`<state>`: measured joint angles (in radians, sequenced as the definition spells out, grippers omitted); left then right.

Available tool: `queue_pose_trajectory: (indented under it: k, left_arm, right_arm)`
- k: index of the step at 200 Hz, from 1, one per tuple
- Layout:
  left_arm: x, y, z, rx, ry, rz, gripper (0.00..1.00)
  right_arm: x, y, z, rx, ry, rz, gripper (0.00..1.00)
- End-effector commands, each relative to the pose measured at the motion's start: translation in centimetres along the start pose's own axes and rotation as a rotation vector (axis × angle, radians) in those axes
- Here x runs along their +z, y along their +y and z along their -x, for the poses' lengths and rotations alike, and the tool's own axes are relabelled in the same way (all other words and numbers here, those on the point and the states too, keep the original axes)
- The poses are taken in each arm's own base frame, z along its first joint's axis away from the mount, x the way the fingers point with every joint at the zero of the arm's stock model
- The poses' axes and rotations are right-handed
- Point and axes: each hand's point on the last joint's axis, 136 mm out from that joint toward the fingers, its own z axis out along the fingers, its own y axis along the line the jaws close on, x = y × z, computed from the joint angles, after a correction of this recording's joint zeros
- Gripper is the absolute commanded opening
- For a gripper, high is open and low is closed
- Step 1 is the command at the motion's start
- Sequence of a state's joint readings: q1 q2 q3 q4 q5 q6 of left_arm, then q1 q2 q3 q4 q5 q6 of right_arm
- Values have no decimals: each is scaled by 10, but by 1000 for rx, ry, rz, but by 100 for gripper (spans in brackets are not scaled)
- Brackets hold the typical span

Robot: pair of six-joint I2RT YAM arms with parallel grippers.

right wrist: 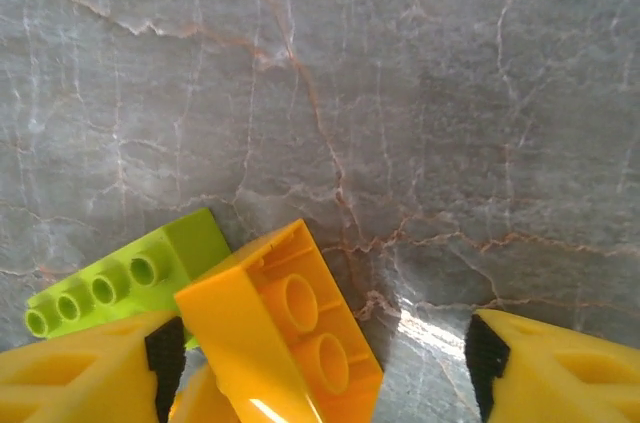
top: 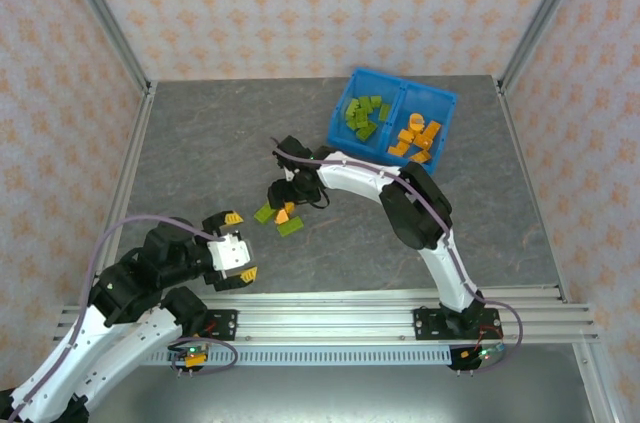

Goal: Sort the legos into containers by color

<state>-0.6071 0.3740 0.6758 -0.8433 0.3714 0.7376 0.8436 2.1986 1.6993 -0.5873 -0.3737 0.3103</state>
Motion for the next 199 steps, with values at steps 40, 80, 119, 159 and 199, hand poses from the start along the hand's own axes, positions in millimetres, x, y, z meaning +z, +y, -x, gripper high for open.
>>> queue_pose_trajectory:
  k: [40, 80, 119, 159, 199]
  left_arm:
    - [13, -4, 8, 5, -65, -32, 100]
    - [18, -2, 12, 7, -72, -40, 100]
    - [22, -2, 14, 5, -73, -49, 100]
    - [21, 1, 18, 3, -88, -38, 100]
    - [20, 3, 24, -17, -113, -35, 100]
  right_arm:
    - [3, -27, 8, 95, -42, -105, 50]
    - [-2, -43, -2, 101, -55, -162, 38]
    - [-22, -40, -3, 88, -93, -141, 31]
    - [-43, -33, 2, 95, -140, -103, 26]
    - [-71, -25, 13, 94, -218, -78, 24]
